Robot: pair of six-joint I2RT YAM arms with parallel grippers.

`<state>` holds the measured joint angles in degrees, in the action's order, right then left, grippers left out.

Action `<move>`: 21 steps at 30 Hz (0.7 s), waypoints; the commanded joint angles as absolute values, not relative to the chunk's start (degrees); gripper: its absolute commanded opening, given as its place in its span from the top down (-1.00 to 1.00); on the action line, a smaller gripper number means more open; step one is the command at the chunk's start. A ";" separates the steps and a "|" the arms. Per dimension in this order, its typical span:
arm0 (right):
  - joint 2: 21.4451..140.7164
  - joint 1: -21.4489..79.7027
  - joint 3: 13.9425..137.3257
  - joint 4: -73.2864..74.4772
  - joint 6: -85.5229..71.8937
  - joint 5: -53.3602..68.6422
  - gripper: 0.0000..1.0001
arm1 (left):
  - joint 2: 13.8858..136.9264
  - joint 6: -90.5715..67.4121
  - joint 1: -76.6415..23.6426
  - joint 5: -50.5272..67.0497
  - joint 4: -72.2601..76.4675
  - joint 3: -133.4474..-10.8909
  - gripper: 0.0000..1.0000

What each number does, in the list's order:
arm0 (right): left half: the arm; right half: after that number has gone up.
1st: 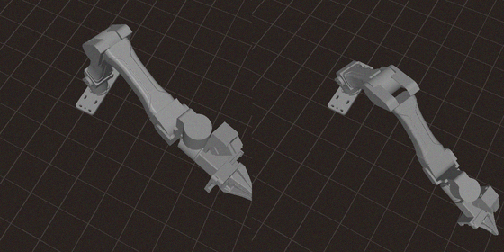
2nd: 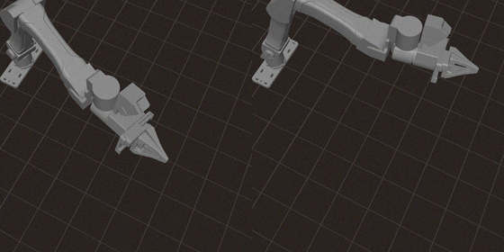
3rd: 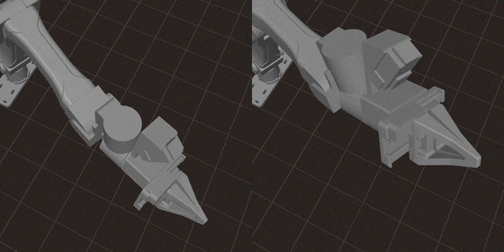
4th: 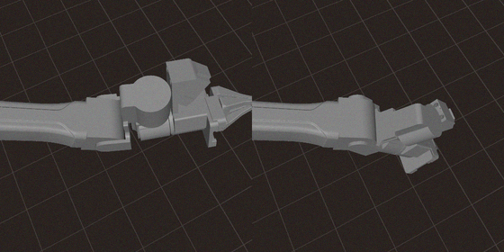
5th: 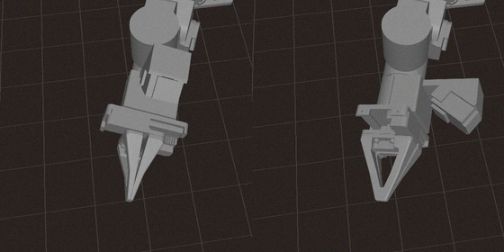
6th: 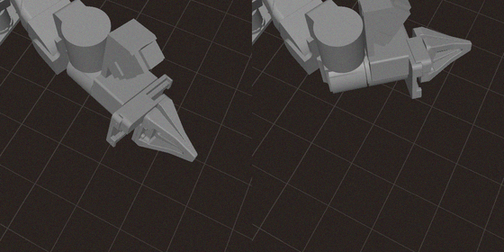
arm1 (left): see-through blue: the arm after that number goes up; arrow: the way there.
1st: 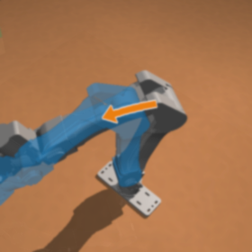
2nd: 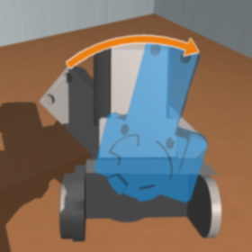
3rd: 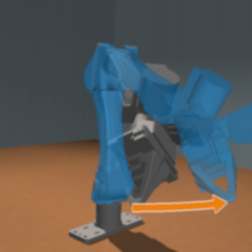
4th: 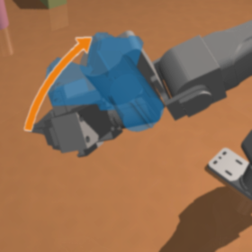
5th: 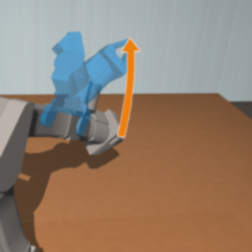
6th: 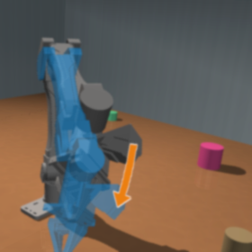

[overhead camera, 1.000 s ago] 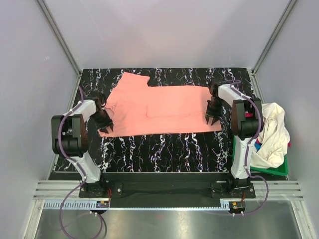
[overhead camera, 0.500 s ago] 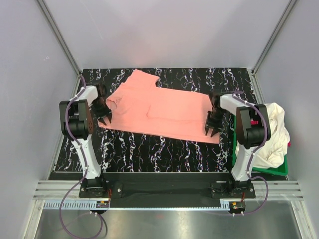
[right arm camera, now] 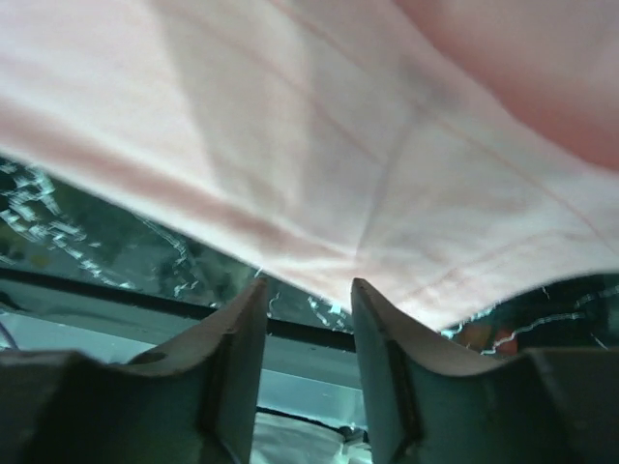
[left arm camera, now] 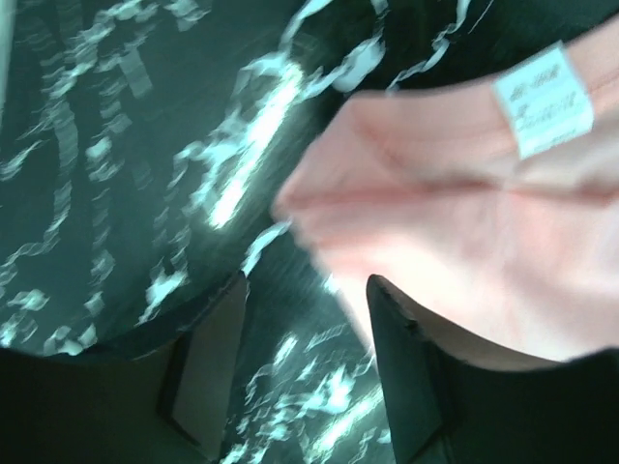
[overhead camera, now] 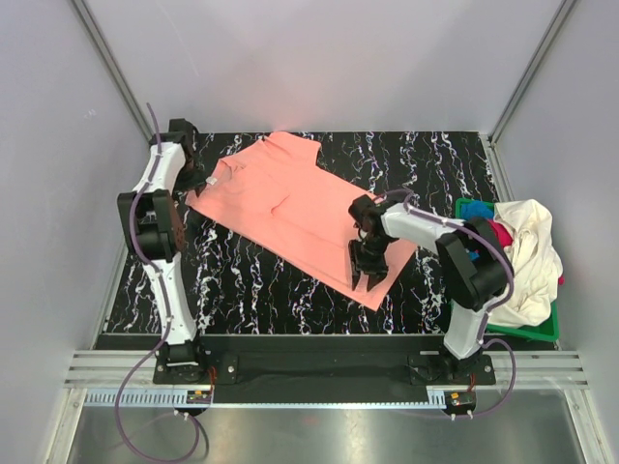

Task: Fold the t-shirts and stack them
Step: Fold the tshirt

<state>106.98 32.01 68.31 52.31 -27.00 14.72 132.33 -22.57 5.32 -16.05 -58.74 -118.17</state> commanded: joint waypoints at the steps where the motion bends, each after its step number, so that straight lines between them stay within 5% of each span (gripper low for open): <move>1: 98.98 31.11 72.31 53.77 -25.76 14.07 0.00 | 116.92 -21.97 4.49 -20.13 -55.65 -110.43 -0.20; 4: 97.65 31.11 75.75 55.98 -22.86 9.59 -0.20 | 107.51 -23.46 0.89 -16.80 -50.31 -102.24 -0.24; 10: 99.84 31.03 77.96 56.17 -20.48 7.56 -0.21 | 101.60 -28.12 -6.68 -13.98 -43.78 -89.83 -0.25; 21: 108.80 30.94 79.19 52.47 -24.87 6.24 -0.03 | 126.20 -20.92 -6.06 -8.61 -47.98 -106.87 -0.14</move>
